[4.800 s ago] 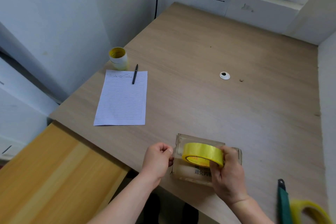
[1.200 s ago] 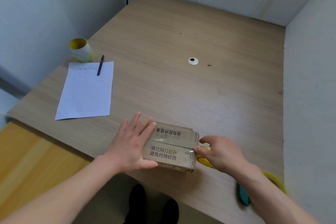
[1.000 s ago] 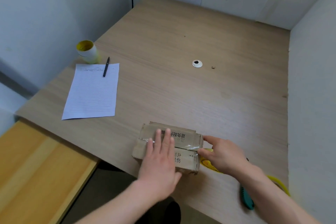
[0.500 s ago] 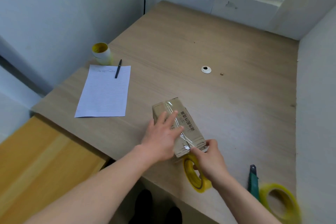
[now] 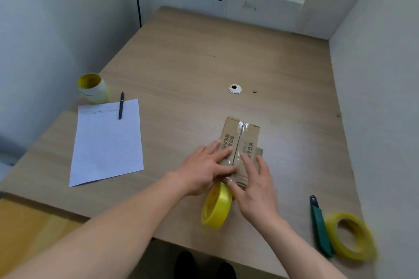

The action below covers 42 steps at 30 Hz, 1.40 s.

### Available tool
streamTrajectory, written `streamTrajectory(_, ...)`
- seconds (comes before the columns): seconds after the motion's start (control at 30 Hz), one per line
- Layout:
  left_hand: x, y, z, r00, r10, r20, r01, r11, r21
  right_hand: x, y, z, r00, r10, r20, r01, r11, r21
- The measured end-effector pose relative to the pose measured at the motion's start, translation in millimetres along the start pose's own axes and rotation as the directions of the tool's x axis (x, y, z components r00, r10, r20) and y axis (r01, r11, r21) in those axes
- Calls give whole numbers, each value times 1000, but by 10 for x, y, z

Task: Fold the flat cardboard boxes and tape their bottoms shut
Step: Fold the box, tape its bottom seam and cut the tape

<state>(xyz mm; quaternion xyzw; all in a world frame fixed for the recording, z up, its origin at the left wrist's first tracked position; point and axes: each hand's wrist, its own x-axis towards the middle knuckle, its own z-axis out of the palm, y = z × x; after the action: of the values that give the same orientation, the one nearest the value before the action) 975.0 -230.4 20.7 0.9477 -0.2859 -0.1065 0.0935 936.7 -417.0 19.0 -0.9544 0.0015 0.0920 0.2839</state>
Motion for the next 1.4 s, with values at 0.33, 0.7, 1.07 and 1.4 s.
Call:
streamTrajectory(0.33,-464,494,310,784,-619,-44,172,286,-943,279,-64,44,998,62,-12,-60,991,117)
streamTrajectory(0.7,-263,502,506,711,-634,303,315,-97,-944,296,-131,-25,997,50,52,-54,996,77)
streamTrajectory(1.07,16,477,592,619,-689,377,302,-234,-924,363,-102,-3,993,65,98,-73,994,83)
streamTrajectory(1.4,90,459,724,572,-764,298,300,-144,-943,-39,1019,-264,923,333,-195,-331,943,42)
